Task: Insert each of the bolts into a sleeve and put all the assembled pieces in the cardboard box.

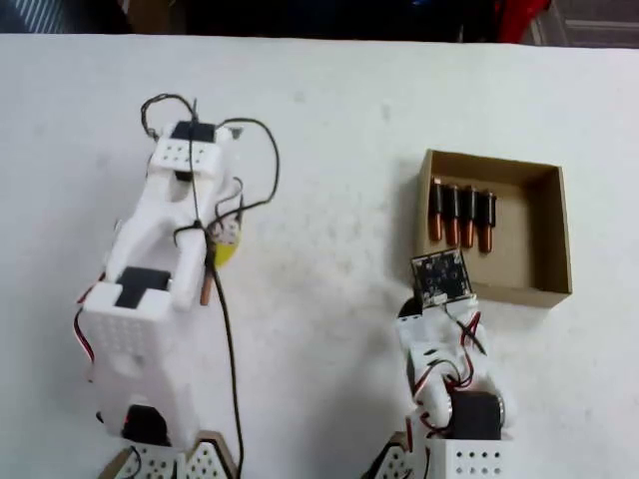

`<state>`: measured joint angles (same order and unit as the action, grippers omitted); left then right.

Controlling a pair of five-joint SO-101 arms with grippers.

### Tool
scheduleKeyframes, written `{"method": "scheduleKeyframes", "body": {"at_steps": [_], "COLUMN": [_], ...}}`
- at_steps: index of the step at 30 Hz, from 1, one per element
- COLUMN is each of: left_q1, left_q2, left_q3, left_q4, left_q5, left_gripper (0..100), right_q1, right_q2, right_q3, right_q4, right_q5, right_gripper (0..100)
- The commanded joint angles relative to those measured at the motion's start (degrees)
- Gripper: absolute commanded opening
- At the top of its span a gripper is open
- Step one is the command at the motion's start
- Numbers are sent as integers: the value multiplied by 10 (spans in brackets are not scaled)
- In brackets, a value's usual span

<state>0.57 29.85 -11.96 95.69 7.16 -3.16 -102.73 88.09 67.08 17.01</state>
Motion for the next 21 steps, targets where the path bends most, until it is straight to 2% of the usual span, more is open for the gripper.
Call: {"method": "scheduleKeyframes", "body": {"at_steps": [1, 8, 21], "left_q1": [1, 21, 22], "left_q2": [-6, -11, -30], "left_q3": [-20, 78, 172], "left_q4": [-31, -150, -267], "left_q5": [-9, -62, -63], "left_gripper": [21, 20, 20], "right_q1": [0, 0, 0], "right_q2": [-6, -6, -6], "right_q3": [-6, -6, -6], "right_q4": [-13, -13, -13], "right_q5": [-4, -4, -4], "right_gripper": [16, 16, 16]}}
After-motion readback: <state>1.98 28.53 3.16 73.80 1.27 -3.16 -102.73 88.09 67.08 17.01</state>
